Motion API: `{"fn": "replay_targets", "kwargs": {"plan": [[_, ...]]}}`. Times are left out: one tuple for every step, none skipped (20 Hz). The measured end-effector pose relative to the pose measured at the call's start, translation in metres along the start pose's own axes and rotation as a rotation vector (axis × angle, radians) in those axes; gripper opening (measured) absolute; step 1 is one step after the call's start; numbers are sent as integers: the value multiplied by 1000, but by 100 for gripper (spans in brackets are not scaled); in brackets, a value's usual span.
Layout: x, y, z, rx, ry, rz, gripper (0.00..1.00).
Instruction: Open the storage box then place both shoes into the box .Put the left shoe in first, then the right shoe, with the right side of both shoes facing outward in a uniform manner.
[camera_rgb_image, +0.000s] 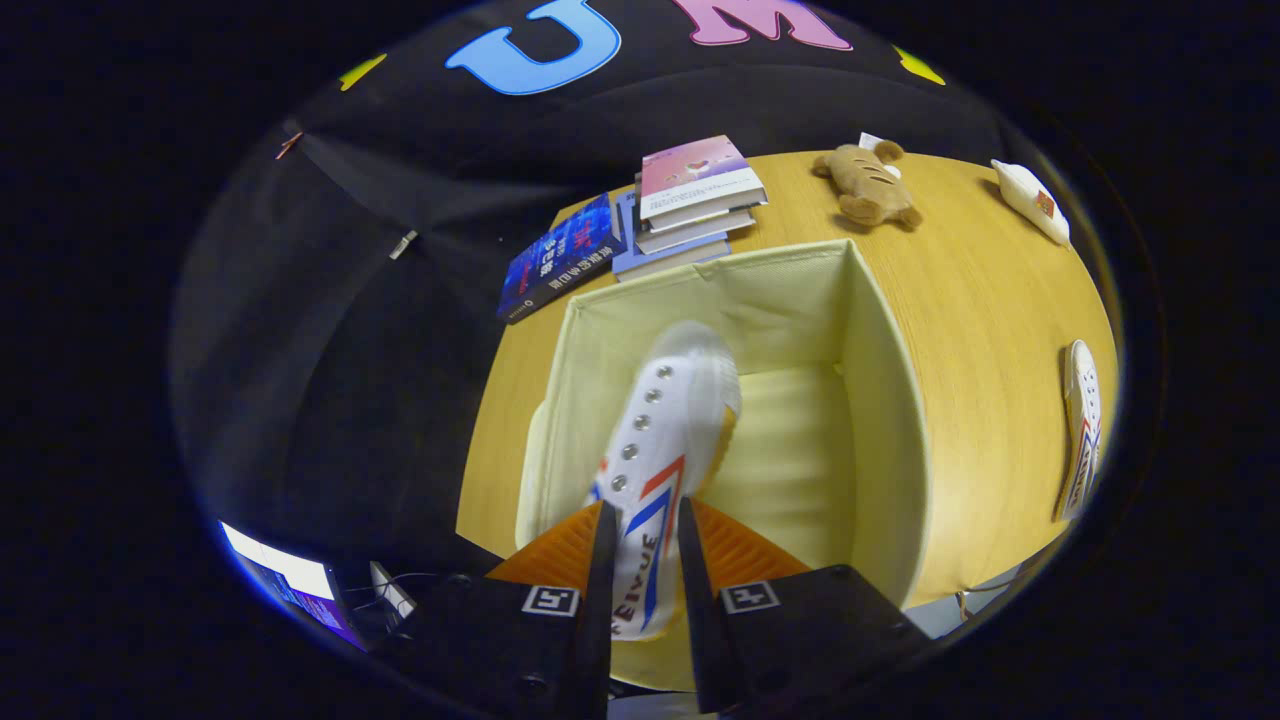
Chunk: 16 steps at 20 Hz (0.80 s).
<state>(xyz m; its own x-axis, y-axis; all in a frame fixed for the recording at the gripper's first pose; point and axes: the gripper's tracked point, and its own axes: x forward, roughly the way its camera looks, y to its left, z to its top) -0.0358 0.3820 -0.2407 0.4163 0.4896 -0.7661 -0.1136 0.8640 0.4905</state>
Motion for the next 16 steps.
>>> {"fn": "replay_targets", "kwargs": {"plan": [[-8,4,6,-15,-12,13,51],[-12,7,10,-42,-25,24,60],[-18,5,14,-78,-46,21,84],[-28,0,20,-119,-71,14,94],[-35,-7,24,-156,-95,0,98],[-46,-16,29,-185,-119,-13,99],[-56,-27,33,-208,-141,-30,99],[-67,-41,38,-226,-161,-53,99],[-78,-56,42,-242,-178,-79,99],[-93,-73,45,-255,-195,-106,99],[-105,-91,48,-264,-210,-133,98],[-112,-104,47,-270,-218,-152,99],[-122,-121,48,-272,-226,-175,99],[-133,-142,50,-269,-232,-201,99],[-141,-159,51,-262,-239,-223,99],[-149,-179,52,-252,-246,-250,99]]}}
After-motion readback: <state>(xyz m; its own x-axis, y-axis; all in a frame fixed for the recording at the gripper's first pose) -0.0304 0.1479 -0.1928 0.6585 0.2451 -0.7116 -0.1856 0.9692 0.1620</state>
